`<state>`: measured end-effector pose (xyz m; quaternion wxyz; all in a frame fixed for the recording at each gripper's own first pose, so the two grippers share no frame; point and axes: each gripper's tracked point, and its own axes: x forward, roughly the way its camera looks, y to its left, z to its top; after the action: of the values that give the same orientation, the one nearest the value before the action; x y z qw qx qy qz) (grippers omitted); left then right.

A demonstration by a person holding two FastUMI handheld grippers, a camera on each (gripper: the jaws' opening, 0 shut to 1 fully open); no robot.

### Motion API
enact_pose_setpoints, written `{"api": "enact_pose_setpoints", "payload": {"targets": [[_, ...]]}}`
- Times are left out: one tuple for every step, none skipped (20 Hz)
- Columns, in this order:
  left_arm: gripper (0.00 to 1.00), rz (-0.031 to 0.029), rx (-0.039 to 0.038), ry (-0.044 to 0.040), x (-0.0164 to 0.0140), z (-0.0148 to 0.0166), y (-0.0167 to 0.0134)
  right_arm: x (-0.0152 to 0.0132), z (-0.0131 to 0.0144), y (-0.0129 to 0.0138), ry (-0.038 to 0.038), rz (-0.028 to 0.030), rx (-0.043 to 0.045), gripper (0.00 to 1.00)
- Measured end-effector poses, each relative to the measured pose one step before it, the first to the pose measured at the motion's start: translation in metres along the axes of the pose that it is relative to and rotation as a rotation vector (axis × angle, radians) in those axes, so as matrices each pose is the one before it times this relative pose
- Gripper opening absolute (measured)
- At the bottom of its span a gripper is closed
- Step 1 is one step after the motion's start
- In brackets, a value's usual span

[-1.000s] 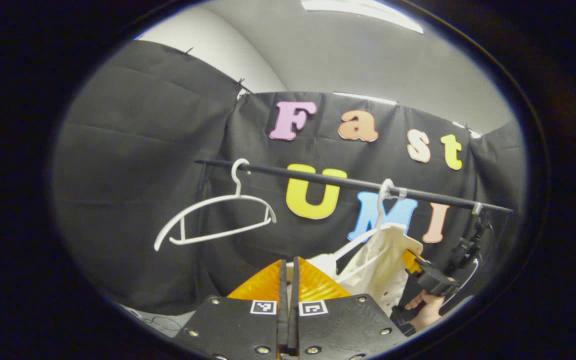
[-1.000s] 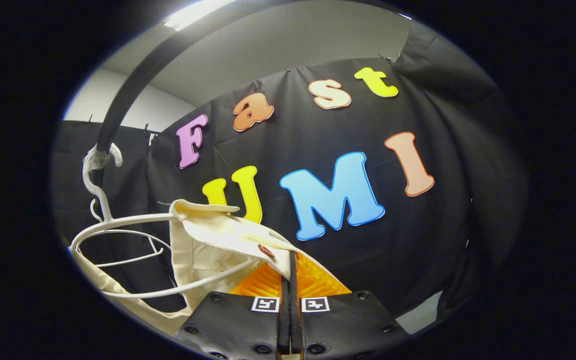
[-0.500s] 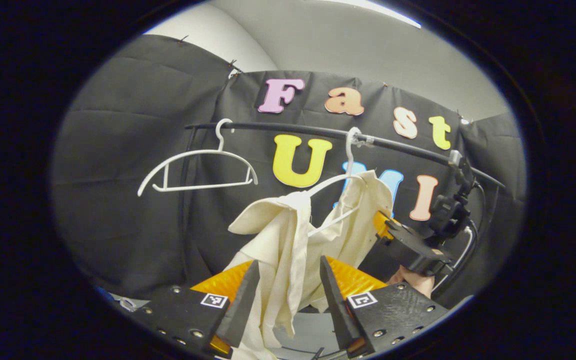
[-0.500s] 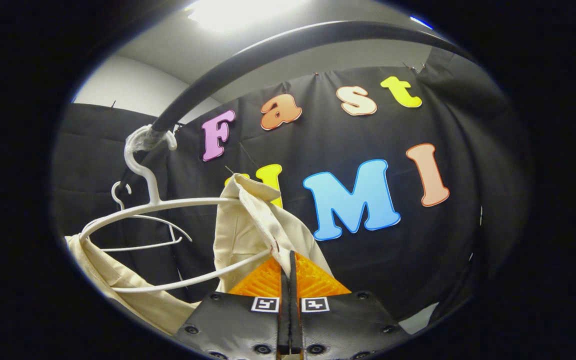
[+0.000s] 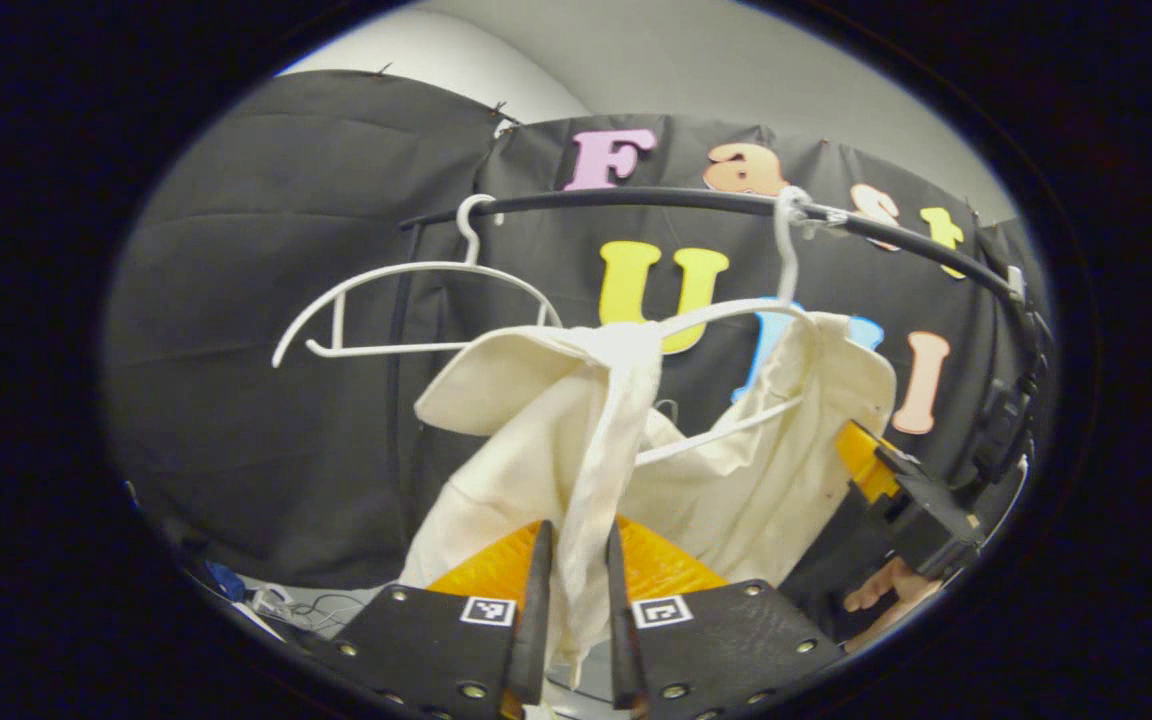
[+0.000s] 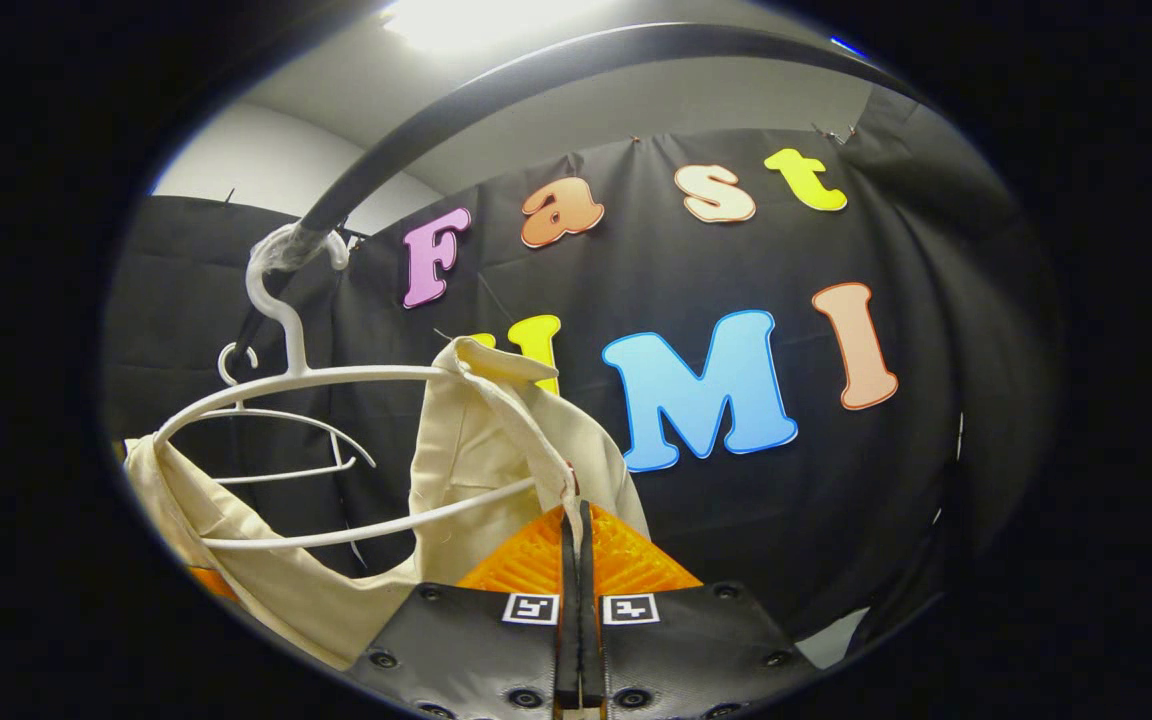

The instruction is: Grasp the clothes on the hanger with both hands and then place them into the laundry hamper below.

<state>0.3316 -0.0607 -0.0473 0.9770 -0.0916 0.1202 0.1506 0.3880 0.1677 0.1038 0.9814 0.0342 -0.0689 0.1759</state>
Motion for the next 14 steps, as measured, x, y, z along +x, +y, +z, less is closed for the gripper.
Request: {"api": "enact_pose_setpoints", "payload": {"targets": [[0.25,-0.01593,-0.01264,0.00576,0.00433,-0.00061,-0.00277,0.00151,-0.00242,-0.00043,0.00352,0.00438,0.00345,0.02],[0.17,-0.01524,0.00074,-0.00269,0.00368,0.0024,0.00104,0.00023,-0.00125,-0.00014,0.00093,0.00543,0.00485,0.02],[0.1,0.01576,-0.00773,-0.01594,-0.00216,0.00359,0.0087,0.00155,-0.00124,-0.00183,0.00103,0.00199,0.00366,0.02],[0.02,-0.0486,-0.01054,0.00194,-0.00043,0.00083,-0.00524,-0.00025,-0.00208,-0.00243,0.00509,0.00181,0.0008,0.02],[0.02,-0.0169,0.00195,0.00428,-0.00194,-0.00124,0.00208,0.00153,-0.00403,-0.00327,0.00854,0.0025,0.00258,0.02],[0.02,-0.01742,-0.02258,-0.02399,-0.00359,0.00672,0.00183,0.00108,-0.00274,-0.00268,0.00775,0.00727,0.01059,0.02],[0.02,-0.01255,-0.01629,-0.02684,-0.00461,0.00668,0.00177,-0.00147,-0.00011,-0.00194,0.00188,0.00055,0.01208,0.02],[0.01,-0.00298,-0.00599,-0.03169,-0.00651,0.00895,0.00304,-0.00039,0.00204,-0.00493,-0.00589,-0.00636,0.00663,0.02],[0.01,0.00129,0.00259,-0.02686,-0.00735,0.00739,0.00412,0.00013,0.00193,-0.00448,-0.00686,-0.00644,0.00174,0.02],[0.01,0.00281,0.00568,-0.02064,-0.00539,0.00853,0.00222,0.00149,0.0019,-0.0027,-0.0048,-0.00576,-0.00336,0.02],[0.01,-0.00016,0.00555,-0.02109,-0.00308,0.00962,0.00143,0.00012,0.00023,-0.00131,-0.00102,-0.00348,-0.0062,0.02],[0.01,0.00441,0.01078,-0.01913,-0.00371,0.00982,0.00094,0.00085,0.00261,-0.00112,-0.00531,-0.0042,-0.0053,0.02],[0.0,0.00377,0.01462,-0.01497,-0.0026,0.00747,0.0018,0.0014,0.00273,-0.00155,-0.00809,-0.00804,-0.00533,0.02],[0.0,0.00221,0.01283,-0.01494,-0.00003,0.00786,0.00182,0.00186,0.00279,-0.00252,-0.00873,-0.00959,-0.00433,0.02]]}}
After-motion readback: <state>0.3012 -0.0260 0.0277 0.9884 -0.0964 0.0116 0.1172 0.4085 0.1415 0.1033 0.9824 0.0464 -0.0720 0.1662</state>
